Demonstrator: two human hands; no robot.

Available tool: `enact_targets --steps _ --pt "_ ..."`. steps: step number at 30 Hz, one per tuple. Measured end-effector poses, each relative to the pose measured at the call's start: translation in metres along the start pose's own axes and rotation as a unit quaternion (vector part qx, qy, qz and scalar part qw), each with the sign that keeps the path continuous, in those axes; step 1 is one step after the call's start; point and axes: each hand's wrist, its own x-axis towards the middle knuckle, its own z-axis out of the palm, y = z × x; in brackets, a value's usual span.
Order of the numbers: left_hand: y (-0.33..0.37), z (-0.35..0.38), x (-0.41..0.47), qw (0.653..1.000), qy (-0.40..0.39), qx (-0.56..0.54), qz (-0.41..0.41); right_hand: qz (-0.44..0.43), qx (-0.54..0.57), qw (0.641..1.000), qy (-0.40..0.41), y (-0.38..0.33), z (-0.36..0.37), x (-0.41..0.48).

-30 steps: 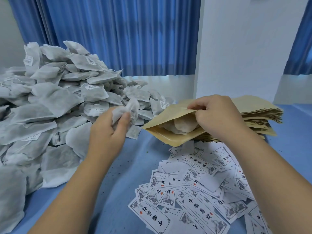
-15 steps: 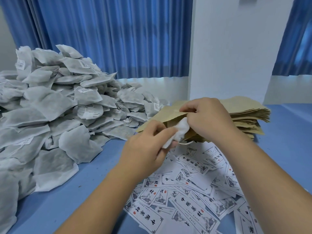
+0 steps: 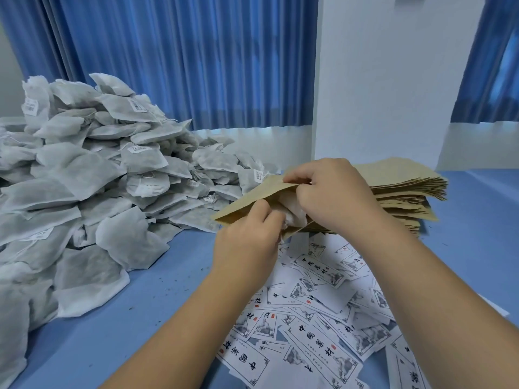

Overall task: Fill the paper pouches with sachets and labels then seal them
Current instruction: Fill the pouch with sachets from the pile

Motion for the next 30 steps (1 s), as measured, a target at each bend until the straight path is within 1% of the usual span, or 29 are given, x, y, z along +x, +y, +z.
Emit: enact_targets --steps 3,6,8,9,10,13,14,15,16,17,18,19,20,22,24,25,27,30 --pt "0.002 0.001 0.006 0.997 -0.071 -0.011 -0.028 -0.003 0.001 1.0 -0.008 -0.003 0.002 -0.001" --pt "0.005 0.0 0.011 0.98 -0.147 -0.12 -0.06 -0.006 0.008 1.0 -0.006 -0.002 0.003 0.0" --pt "0.012 -0.004 0.016 0.957 -0.167 -0.207 -0.113 -0.001 0.022 1.0 0.002 -0.001 0.003 0.001" --pt "0.015 -0.004 0.019 0.95 -0.18 -0.224 -0.124 0.003 0.033 0.999 0.006 -0.001 0.004 0.001" --pt "0.018 -0.004 0.024 0.941 -0.207 -0.231 -0.136 0.007 0.042 0.999 0.01 -0.001 0.004 0.002" --pt "0.022 -0.003 0.043 0.92 -0.292 -0.204 -0.167 0.006 0.058 0.998 0.022 -0.001 0.005 0.002" --pt "0.019 0.001 0.05 0.918 -0.308 -0.189 -0.163 0.004 0.063 0.998 0.026 -0.001 0.004 0.003" --pt "0.017 0.003 0.056 0.907 -0.322 -0.203 -0.182 0.005 0.066 0.997 0.029 0.0 0.004 0.003" --pt "0.016 0.006 0.061 0.889 -0.331 -0.244 -0.203 0.006 0.066 0.997 0.029 0.0 0.003 0.003" --pt "0.014 0.009 0.064 0.875 -0.32 -0.296 -0.211 0.005 0.065 0.998 0.026 0.001 0.002 0.004" --pt "0.013 0.012 0.067 0.864 -0.287 -0.349 -0.222 0.003 0.061 0.998 0.021 0.002 0.002 0.004" --pt "0.012 0.014 0.068 0.855 -0.264 -0.381 -0.235 -0.001 0.055 0.998 0.015 0.002 0.002 0.003" --pt "0.009 0.02 0.068 0.851 -0.264 -0.39 -0.233 -0.005 0.048 0.999 0.013 0.003 0.002 0.003" --pt "0.007 0.027 0.067 0.892 -0.286 -0.292 -0.193 -0.009 0.042 0.999 0.02 0.005 0.0 0.004" --pt "0.005 0.033 0.065 0.938 -0.283 -0.142 -0.141 -0.003 0.051 0.998 0.033 0.006 -0.002 0.005" --pt "0.007 0.032 0.064 0.949 -0.281 -0.074 -0.121 0.004 0.062 0.997 0.039 0.007 -0.004 0.006" --pt "0.011 0.032 0.064 0.96 -0.262 -0.001 -0.1 0.017 0.086 0.995 0.045 0.008 -0.007 0.007" --pt "0.01 0.031 0.071 0.962 -0.25 0.018 -0.11 0.011 0.105 0.993 0.043 0.006 -0.009 0.007"
